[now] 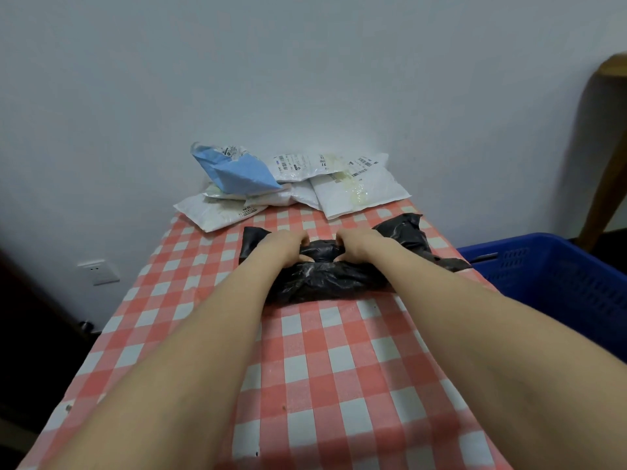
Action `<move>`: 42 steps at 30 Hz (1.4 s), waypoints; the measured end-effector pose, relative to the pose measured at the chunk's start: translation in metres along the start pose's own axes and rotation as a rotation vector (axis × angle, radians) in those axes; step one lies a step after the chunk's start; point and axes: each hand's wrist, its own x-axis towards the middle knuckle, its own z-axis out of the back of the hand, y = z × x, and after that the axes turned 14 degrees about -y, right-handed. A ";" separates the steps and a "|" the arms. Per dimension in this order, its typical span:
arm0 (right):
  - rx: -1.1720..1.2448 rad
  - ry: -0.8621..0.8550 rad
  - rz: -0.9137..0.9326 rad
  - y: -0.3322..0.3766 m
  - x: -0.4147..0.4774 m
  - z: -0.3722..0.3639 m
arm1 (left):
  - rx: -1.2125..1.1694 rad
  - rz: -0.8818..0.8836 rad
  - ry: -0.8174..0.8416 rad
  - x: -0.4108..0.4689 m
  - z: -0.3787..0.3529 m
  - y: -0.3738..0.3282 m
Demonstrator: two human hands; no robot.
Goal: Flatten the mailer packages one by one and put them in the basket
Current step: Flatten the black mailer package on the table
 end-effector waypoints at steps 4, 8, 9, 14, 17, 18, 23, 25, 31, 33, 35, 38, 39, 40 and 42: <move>-0.038 0.014 0.010 0.003 0.005 -0.002 | -0.038 -0.008 0.016 0.003 -0.006 0.002; -0.063 0.003 0.028 0.005 0.008 -0.003 | -0.078 -0.029 0.008 0.006 -0.008 0.000; -0.070 -0.002 0.031 0.006 0.009 -0.003 | -0.077 -0.039 0.001 0.006 -0.008 -0.001; -0.019 -0.036 0.016 0.005 0.006 -0.006 | -0.074 -0.035 -0.032 0.003 -0.008 -0.003; 0.169 -0.045 0.000 -0.005 0.001 0.001 | 0.004 0.003 -0.014 0.000 0.003 -0.001; 0.255 -0.090 -0.015 -0.010 -0.002 0.007 | 0.053 0.017 -0.048 -0.001 0.009 -0.001; 0.228 -0.344 -0.212 -0.037 -0.009 0.035 | -0.016 -0.010 -0.307 0.001 0.029 -0.022; 0.141 -0.266 -0.227 -0.048 -0.011 0.039 | -0.075 -0.064 -0.287 0.004 0.026 -0.040; 0.050 -0.075 -0.207 -0.054 -0.014 0.021 | -0.120 -0.092 -0.024 0.014 0.004 -0.067; 0.075 -0.077 -0.211 -0.055 -0.014 0.017 | -0.124 -0.090 0.013 0.017 -0.001 -0.066; 0.095 -0.078 -0.213 -0.057 -0.012 0.016 | -0.146 -0.096 0.036 0.020 -0.003 -0.064; 0.109 -0.090 -0.230 -0.060 -0.008 0.014 | -0.168 -0.093 0.046 0.025 -0.008 -0.062; 0.113 -0.098 -0.234 -0.060 -0.006 0.012 | -0.167 -0.088 0.048 0.027 -0.011 -0.062; 0.112 -0.105 -0.238 -0.060 -0.004 0.009 | -0.163 -0.082 0.049 0.029 -0.013 -0.062; 0.100 -0.123 -0.238 -0.059 -0.002 0.006 | -0.157 -0.069 0.044 0.032 -0.016 -0.063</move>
